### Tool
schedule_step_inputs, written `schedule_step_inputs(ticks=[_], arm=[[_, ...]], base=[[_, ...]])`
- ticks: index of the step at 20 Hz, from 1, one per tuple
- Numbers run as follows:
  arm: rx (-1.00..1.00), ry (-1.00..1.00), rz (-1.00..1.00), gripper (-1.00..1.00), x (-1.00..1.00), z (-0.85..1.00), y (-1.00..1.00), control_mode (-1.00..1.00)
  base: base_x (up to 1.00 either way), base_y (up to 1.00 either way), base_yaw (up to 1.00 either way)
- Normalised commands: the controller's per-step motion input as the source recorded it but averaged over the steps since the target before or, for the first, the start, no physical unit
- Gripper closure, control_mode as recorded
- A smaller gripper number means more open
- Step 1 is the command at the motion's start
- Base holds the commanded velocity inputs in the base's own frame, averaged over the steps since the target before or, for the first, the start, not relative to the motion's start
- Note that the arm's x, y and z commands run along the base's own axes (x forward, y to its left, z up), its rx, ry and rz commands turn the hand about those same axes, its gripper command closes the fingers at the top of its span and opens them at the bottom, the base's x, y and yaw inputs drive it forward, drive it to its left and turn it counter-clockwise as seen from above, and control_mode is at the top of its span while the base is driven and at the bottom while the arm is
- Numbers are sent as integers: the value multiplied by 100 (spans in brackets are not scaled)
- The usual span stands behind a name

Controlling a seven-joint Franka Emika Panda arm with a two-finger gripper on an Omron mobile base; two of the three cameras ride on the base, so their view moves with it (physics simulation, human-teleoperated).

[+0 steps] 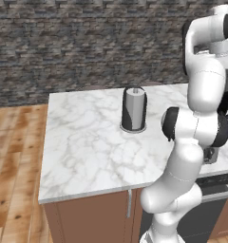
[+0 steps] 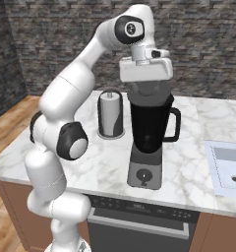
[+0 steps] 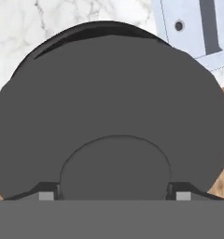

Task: Close the lid blender by securely placing the lid on top.

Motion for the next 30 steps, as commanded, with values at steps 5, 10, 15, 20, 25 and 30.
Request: schedule_step_inputs(ticks=[5, 10, 15, 20, 25, 30], arm=[[10, 12, 5, 100, 0, -16, -8, -100], [22, -1, 5, 100, -6, -12, -44, -100], [17, -8, 6, 100, -27, -39, -21, -100], [6, -7, 3, -100, -6, -29, 1, -100], [1, -24, 0, -100, -11, 0, 0, -100], [0, -32, 0, -100, -27, 8, 8, -100]], base=[[0, 0, 0], [0, 0, 0], [0, 0, 0], [0, 0, 0], [0, 0, 0], [0, 0, 0]])
